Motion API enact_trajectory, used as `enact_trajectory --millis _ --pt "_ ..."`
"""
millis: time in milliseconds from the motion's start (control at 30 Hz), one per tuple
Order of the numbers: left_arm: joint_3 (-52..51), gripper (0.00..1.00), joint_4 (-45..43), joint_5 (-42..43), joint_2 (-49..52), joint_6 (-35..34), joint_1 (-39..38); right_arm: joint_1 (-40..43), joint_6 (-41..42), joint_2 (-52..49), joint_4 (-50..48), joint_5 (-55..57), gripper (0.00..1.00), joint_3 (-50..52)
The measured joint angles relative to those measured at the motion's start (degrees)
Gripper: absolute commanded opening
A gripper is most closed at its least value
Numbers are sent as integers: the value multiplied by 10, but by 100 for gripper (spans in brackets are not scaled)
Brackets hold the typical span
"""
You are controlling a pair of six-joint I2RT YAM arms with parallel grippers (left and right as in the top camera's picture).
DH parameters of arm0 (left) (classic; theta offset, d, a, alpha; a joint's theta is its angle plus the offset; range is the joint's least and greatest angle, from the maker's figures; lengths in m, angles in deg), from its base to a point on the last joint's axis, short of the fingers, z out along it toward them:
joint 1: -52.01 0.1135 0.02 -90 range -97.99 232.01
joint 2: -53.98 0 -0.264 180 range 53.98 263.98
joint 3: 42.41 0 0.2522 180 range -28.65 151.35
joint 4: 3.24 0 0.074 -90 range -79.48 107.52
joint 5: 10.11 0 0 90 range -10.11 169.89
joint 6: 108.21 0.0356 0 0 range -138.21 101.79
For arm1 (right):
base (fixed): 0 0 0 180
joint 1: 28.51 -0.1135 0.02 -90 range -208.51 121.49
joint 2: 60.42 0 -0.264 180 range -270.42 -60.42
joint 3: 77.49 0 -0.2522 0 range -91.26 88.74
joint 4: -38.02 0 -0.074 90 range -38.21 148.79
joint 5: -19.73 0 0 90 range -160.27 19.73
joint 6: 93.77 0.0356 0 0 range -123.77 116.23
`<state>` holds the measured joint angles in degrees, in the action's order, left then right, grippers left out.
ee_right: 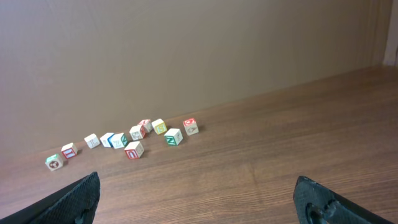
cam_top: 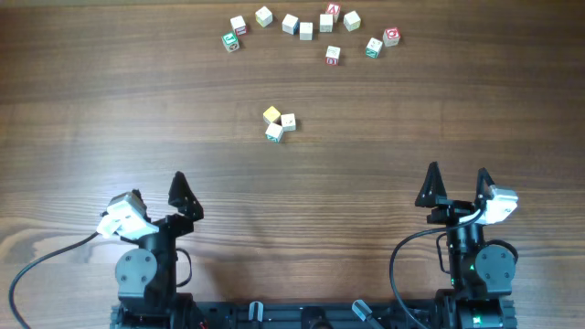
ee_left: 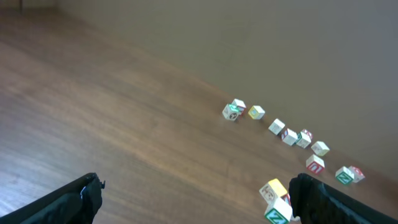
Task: Form a circle
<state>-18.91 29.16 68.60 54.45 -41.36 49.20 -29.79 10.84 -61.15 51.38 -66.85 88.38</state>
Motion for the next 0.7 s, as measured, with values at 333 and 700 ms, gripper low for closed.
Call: enact_trajectory --millis 333,700 --pt "-60 100 -109 0 0 0 0 0 0 0 0 0 100 0" --pt "-89 100 -152 0 0 0 0 0 0 0 0 0 100 0"
